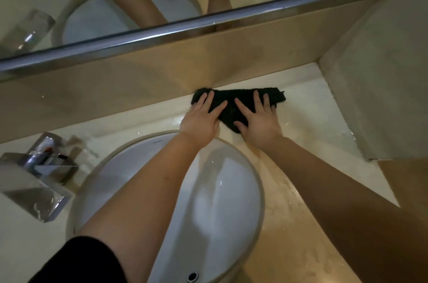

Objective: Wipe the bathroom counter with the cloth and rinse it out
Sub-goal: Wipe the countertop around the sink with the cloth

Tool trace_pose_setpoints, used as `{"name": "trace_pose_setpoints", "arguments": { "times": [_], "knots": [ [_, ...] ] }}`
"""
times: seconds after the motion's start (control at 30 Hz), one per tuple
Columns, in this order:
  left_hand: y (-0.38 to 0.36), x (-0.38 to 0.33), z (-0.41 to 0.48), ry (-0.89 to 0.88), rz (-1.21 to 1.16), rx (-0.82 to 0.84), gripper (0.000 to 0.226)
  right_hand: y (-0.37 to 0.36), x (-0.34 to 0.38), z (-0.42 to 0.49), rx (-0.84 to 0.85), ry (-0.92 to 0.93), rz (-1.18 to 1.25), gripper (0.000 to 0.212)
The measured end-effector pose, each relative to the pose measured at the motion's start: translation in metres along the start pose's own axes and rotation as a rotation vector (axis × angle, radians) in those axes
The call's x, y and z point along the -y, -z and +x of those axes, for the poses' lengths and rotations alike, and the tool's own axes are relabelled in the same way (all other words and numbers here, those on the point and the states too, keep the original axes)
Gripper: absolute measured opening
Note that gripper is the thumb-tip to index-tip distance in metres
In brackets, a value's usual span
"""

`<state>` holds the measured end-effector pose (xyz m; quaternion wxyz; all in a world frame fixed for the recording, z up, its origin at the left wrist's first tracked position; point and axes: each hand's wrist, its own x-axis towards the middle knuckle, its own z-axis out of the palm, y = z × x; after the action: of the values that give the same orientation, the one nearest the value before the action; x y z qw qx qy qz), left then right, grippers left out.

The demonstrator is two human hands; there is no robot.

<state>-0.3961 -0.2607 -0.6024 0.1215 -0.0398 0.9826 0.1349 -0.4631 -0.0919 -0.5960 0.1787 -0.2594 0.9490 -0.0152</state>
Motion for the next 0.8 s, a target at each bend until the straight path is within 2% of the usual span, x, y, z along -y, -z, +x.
{"name": "trace_pose_setpoints", "arguments": {
  "times": [0.33, 0.53, 0.7, 0.8],
  "knots": [
    [-0.003, 0.08, -0.063, 0.144, -0.05, -0.124, 0.054, -0.006, 0.093, 0.01, 0.028, 0.205, -0.018, 0.059],
    [0.001, 0.11, -0.097, 0.246, -0.074, -0.112, 0.053, -0.008, 0.133, 0.006, 0.078, 0.304, -0.07, 0.053],
    [0.004, 0.107, -0.111, 0.309, -0.072, -0.079, 0.054, -0.002, 0.146, -0.005, 0.15, 0.322, -0.12, 0.07],
    [0.007, 0.101, -0.119, 0.325, -0.041, -0.041, 0.052, -0.002, 0.147, -0.017, 0.159, 0.337, -0.088, 0.068]
  ]
}}
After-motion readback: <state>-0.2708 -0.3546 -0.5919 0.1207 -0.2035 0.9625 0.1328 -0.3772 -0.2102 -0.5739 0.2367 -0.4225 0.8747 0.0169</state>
